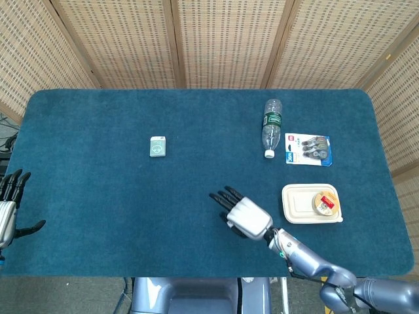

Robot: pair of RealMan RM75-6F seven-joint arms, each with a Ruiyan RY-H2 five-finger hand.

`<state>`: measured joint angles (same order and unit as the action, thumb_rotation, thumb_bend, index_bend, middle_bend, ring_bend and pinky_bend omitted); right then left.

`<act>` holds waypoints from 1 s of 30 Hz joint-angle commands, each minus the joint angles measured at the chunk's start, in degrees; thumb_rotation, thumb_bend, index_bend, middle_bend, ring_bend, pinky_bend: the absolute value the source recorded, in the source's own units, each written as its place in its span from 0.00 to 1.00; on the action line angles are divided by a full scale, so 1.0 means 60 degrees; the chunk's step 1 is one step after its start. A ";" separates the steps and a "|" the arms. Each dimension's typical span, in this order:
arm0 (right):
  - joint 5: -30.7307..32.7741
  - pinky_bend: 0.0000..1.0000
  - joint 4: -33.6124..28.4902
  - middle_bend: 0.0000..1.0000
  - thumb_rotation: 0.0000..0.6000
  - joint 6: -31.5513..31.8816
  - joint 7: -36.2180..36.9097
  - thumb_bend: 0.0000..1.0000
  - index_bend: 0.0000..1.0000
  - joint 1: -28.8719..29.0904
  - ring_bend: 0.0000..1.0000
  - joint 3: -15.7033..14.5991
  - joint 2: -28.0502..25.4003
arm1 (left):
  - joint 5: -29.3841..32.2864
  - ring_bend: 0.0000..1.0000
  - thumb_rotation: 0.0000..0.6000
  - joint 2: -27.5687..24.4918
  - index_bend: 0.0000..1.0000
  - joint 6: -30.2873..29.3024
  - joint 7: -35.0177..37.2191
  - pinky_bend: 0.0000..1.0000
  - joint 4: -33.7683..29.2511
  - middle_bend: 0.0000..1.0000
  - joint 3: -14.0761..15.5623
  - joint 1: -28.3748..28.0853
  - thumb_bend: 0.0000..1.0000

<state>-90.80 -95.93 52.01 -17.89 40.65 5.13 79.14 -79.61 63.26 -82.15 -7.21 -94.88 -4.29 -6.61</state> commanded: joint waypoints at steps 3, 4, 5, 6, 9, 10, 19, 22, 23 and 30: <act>0.1474 0.00 -0.1320 0.00 1.00 -0.0304 -0.1372 0.47 0.51 0.0676 0.00 0.1362 -0.1117 | 0.0018 0.00 1.00 -0.0048 0.00 0.0001 0.0084 0.00 -0.0012 0.00 -0.0014 0.0004 0.00; 0.1729 0.00 -0.1466 0.00 1.00 -0.0318 -0.1544 0.47 0.51 0.0747 0.00 0.1519 -0.1224 | 0.0022 0.00 1.00 -0.0056 0.00 0.0002 0.0097 0.00 -0.0014 0.00 -0.0018 0.0003 0.00; 0.1981 0.00 -0.1595 0.00 1.00 -0.0328 -0.1717 0.47 0.51 0.0815 0.00 0.1653 -0.1317 | 0.0018 0.00 1.00 -0.0064 0.00 0.0003 0.0113 0.00 -0.0014 0.00 -0.0016 0.0003 0.00; 0.2338 0.00 -0.1752 0.00 1.00 -0.0313 -0.1944 0.47 0.51 0.0905 0.00 0.1829 -0.1418 | 0.0013 0.00 1.00 -0.0078 0.00 0.0003 0.0152 0.00 -0.0015 0.00 -0.0015 0.0006 0.00; 0.3279 0.00 -0.1991 0.00 1.00 -0.0157 -0.2543 0.43 0.40 0.1064 0.00 0.2053 -0.1461 | -0.0012 0.00 1.00 -0.0125 0.00 -0.0010 0.0251 0.00 -0.0031 0.00 -0.0012 0.0018 0.00; 0.3536 0.00 -0.2021 0.00 1.00 -0.0006 -0.2834 0.35 0.25 0.1081 0.00 0.2044 -0.1395 | -0.0022 0.00 1.00 -0.0141 0.00 -0.0019 0.0281 0.00 -0.0034 0.00 -0.0006 0.0027 0.00; 0.4592 0.00 -0.2149 0.00 1.00 0.1043 -0.3927 0.15 0.00 0.1120 0.00 0.1896 -0.1052 | -0.0051 0.00 1.00 -0.0185 0.00 -0.0044 0.0366 0.00 -0.0052 0.00 0.0001 0.0042 0.00; 0.4616 0.00 -0.2305 0.00 1.00 0.1314 -0.3803 0.16 0.00 0.0958 0.00 0.1824 -0.1258 | -0.0059 0.00 1.00 -0.0202 0.00 -0.0028 0.0394 0.00 -0.0056 0.00 0.0012 0.0041 0.00; 0.4554 0.00 -0.2343 0.00 1.00 0.1419 -0.3679 0.16 0.00 0.0864 0.00 0.1791 -0.1354 | -0.0061 0.00 1.00 -0.0212 0.00 -0.0015 0.0411 0.00 -0.0059 0.00 0.0017 0.0040 0.00; 0.2830 0.00 -0.2348 0.00 1.00 0.2831 -0.1492 0.16 0.00 -0.0718 0.00 0.1096 -0.2501 | -0.0146 0.00 1.00 -0.0228 0.00 -0.0050 0.0458 0.00 -0.0059 0.00 0.0058 0.0059 0.00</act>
<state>-68.12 -110.36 64.33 -32.80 41.16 14.14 67.46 -80.43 61.90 -82.39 -4.46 -95.23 -3.98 -6.29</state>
